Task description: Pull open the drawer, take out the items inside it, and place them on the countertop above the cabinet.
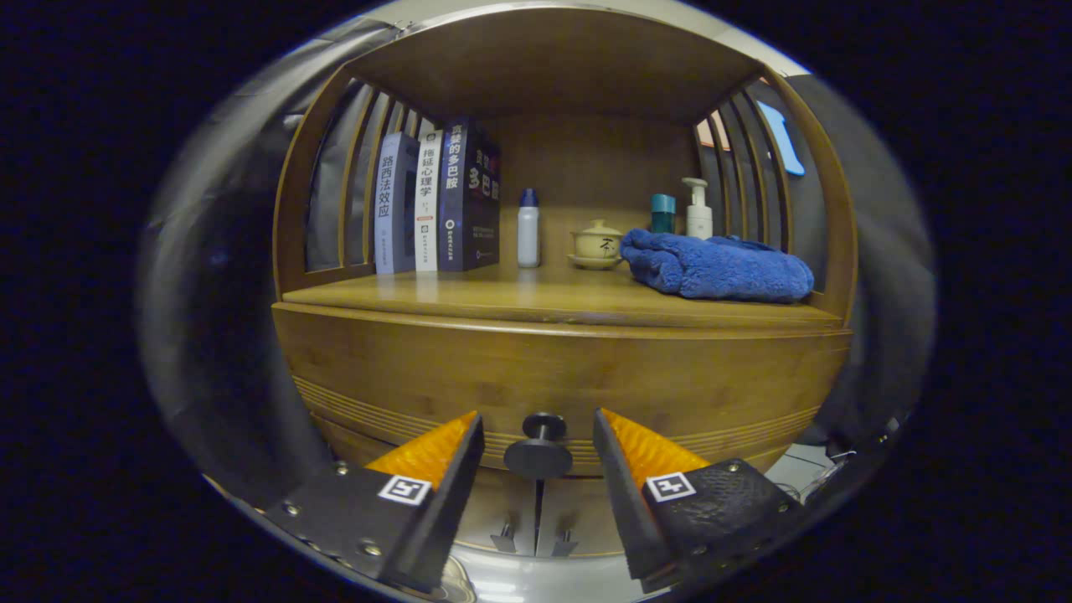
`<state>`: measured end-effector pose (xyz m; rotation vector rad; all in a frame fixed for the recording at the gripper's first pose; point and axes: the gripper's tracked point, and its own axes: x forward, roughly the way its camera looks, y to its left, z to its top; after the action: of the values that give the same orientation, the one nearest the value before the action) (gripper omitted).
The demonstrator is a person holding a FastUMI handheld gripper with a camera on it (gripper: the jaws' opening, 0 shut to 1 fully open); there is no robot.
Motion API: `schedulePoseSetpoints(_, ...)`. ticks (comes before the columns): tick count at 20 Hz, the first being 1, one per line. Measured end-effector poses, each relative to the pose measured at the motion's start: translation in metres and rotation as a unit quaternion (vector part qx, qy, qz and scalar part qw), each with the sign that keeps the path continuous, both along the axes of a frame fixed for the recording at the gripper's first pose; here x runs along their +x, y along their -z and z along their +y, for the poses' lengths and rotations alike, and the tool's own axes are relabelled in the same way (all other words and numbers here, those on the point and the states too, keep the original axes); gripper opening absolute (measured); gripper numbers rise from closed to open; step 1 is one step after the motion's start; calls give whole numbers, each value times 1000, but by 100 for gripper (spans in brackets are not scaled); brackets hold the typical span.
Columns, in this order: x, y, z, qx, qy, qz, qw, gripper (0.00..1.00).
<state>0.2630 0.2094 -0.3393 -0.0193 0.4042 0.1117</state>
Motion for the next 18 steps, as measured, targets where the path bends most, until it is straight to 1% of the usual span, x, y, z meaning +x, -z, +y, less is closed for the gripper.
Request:
schedulePoseSetpoints(2, 3, 3, -4, -11, 11, 0, 1000, 66)
schedulePoseSetpoints(4, 10, 11, 2, -16, 6, 0, 1000, 53)
schedulePoseSetpoints(7, 6, 4, 0, -16, 24, -5, 1000, 41)
schedulePoseSetpoints(8, 5, 3, -1, -12, 30, -7, 999, 41)
schedulePoseSetpoints(10, 8, 5, -1, 10, 38, -5, 999, 34)
schedulePoseSetpoints(11, 6, 6, 1, 10, 32, 3, 999, 34)
schedulePoseSetpoints(13, 5, 4, 0, 13, 26, 9, 1000, 29)
schedulePoseSetpoints(14, 5, 5, 0, 13, 30, 14, 999, 29)
schedulePoseSetpoints(15, 2, 6, 0, 11, 33, 17, 999, 24)
schedulePoseSetpoints(18, -5, 4, -2, 7, 40, 17, 999, 24)
